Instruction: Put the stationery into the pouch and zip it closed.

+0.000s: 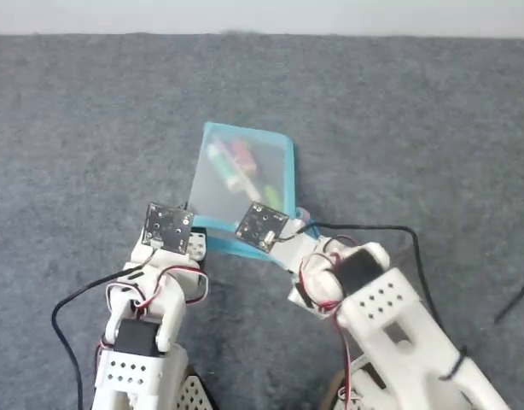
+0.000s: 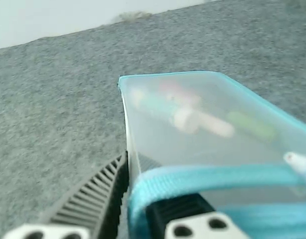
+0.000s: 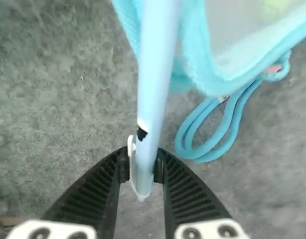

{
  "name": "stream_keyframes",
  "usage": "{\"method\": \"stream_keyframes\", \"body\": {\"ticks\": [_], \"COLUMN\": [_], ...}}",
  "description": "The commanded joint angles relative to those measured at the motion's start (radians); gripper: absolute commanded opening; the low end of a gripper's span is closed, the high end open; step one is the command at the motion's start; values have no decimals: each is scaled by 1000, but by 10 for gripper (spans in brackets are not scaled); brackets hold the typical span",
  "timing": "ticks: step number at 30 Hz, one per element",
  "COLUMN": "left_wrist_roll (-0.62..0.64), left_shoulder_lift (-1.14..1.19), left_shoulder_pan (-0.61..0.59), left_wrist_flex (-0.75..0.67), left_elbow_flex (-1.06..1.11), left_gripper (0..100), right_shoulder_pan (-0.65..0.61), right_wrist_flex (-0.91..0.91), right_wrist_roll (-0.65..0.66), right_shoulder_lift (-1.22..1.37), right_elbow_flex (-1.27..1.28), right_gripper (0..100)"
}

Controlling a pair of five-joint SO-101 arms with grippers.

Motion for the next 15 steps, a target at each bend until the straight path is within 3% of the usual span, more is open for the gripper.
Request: {"method": "stream_keyframes", "body": {"ticks": [1, 7, 15], "left_wrist_roll": [8, 8, 8], "left_shoulder_lift": [-14, -14, -14], "left_shoulder_pan": [18, 20, 21], "left_wrist_flex": [-11, -11, -11], "left_elbow_flex": [-12, -12, -12], "left_gripper": [12, 12, 12], "right_shoulder_pan": [4, 7, 13], "right_wrist_flex": [10, 15, 13], "right_wrist_roll": [64, 164, 127], "right_shoulder_lift": [-154, -302, -84], "right_elbow_flex": [17, 104, 20], "right_gripper": [7, 7, 6]}}
